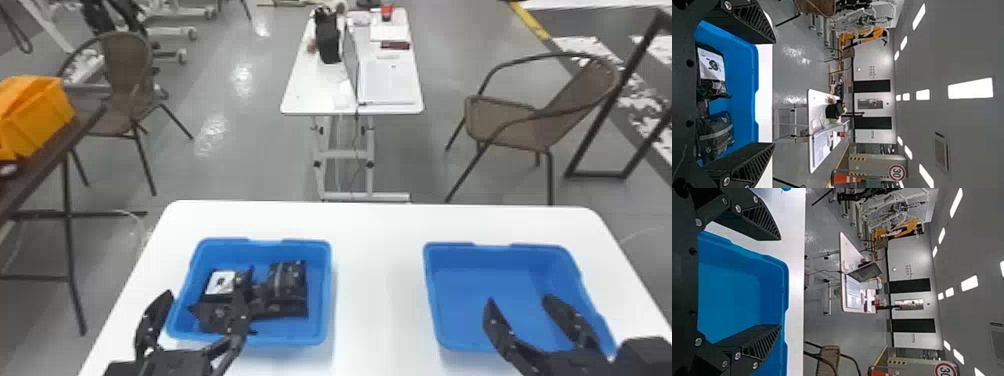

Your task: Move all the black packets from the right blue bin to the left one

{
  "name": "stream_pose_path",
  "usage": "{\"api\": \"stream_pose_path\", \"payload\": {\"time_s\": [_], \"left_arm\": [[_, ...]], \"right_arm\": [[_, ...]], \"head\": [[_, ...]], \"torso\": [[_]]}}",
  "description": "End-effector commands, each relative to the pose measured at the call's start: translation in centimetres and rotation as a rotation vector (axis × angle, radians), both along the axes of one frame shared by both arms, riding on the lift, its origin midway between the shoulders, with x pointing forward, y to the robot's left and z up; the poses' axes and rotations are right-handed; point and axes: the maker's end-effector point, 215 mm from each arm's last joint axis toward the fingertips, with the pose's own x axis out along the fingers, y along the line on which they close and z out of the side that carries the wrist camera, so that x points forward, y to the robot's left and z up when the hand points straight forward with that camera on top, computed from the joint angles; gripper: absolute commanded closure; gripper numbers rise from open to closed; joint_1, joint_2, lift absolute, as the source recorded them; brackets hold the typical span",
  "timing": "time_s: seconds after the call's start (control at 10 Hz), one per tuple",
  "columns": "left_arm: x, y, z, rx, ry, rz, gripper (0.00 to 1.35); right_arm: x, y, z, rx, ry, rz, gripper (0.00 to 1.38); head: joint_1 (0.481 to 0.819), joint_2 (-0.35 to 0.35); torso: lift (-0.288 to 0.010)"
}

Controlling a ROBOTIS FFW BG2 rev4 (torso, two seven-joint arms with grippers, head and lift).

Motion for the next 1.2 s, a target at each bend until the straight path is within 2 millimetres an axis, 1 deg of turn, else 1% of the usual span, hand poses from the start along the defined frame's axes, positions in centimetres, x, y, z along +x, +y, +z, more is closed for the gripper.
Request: {"api": "stream_pose_path", "payload": {"time_s": [0.0,0.2,0.3,0.4,0.6,1.1], "left_arm": [[0.0,-0.2,-0.3,-0.017,0.01,0.004,0.1],[0.1,-0.1,-0.1,-0.016,0.004,0.005,0.1],[0.4,-0.2,0.1,-0.019,-0.002,0.004,0.09],[0.4,-0.6,-0.3,-0.03,0.011,0.001,0.09],[0.6,-1.4,-0.4,-0.061,0.02,-0.008,0.09],[0.7,-1.3,-0.2,-0.062,0.015,-0.006,0.09]], "right_arm": [[0.1,0.0,-0.1,-0.006,0.008,0.0,0.26],[0.2,0.0,-0.2,-0.009,0.015,0.001,0.27],[0.3,0.1,0.0,-0.01,0.013,0.004,0.31],[0.2,0.1,-0.1,-0.013,0.018,0.005,0.34],[0.2,0.0,-0.1,-0.018,0.023,0.008,0.34],[0.2,0.2,-0.1,-0.018,0.022,0.008,0.34]], "head": [[0.695,0.056],[0.695,0.052],[0.695,0.053],[0.695,0.054],[0.695,0.045],[0.695,0.037]], "torso": [[0.0],[0.0],[0.0],[0.0],[0.0],[0.0]]}}
